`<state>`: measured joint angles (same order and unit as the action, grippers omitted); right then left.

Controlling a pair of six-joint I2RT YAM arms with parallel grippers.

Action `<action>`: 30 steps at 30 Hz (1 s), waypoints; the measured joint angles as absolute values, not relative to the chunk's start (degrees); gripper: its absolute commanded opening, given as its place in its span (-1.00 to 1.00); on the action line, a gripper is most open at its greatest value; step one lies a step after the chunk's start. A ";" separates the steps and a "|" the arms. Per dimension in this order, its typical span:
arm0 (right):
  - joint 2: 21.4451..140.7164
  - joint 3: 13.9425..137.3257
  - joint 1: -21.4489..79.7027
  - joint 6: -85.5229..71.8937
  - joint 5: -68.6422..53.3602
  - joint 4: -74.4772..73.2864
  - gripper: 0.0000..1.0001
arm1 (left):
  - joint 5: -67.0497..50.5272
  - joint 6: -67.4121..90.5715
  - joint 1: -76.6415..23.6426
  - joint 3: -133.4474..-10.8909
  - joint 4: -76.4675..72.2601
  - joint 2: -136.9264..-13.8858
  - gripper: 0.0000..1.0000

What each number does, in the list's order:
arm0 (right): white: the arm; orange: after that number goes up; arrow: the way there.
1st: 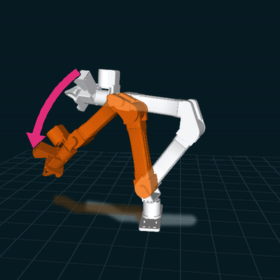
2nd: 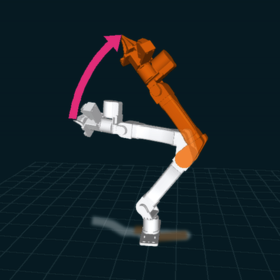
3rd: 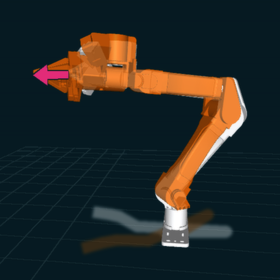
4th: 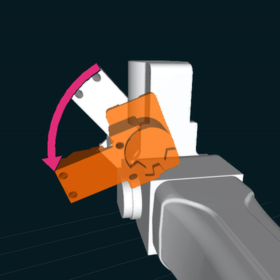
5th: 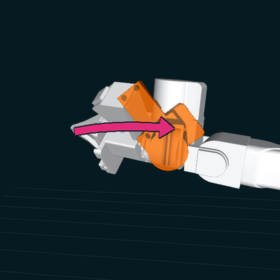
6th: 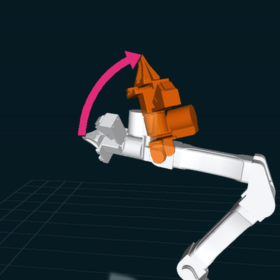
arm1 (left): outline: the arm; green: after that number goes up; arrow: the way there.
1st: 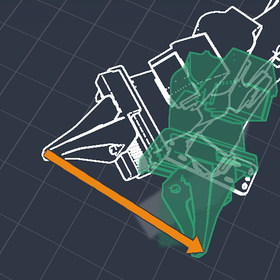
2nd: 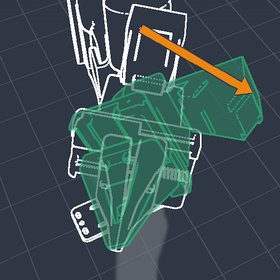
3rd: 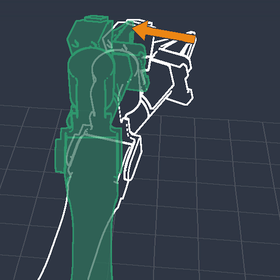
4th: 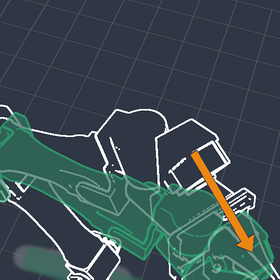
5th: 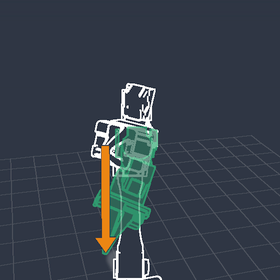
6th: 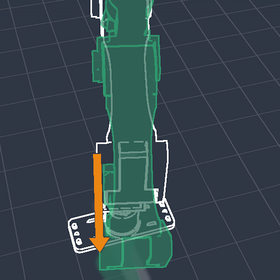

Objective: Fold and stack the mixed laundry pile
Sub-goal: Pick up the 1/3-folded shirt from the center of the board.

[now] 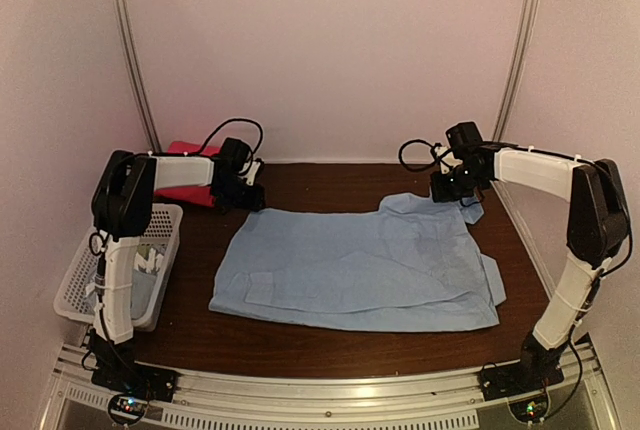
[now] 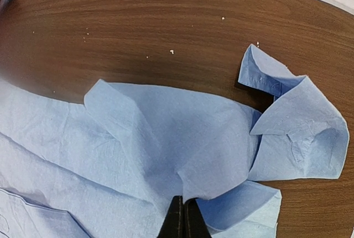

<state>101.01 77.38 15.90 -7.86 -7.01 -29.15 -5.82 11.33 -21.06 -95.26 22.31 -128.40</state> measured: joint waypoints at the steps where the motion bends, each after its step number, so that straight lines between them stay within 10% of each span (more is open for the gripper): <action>1: 101.01 77.38 15.90 -7.84 -7.01 -29.15 -1.00 | -5.17 11.05 -21.26 -96.05 22.83 -128.99 -0.14; 6: 101.01 77.38 15.90 -7.73 -6.92 -29.15 -1.00 | -1.48 9.63 -22.22 -99.13 24.99 -131.92 -0.17; 16: 101.03 77.38 15.90 -7.64 -6.37 -29.17 -1.00 | 1.28 7.79 -22.52 -101.69 27.35 -133.21 -1.00; 30: 100.79 77.65 15.90 -6.81 -5.37 -30.28 -1.00 | 0.62 7.35 -22.63 -94.72 24.91 -124.64 -1.00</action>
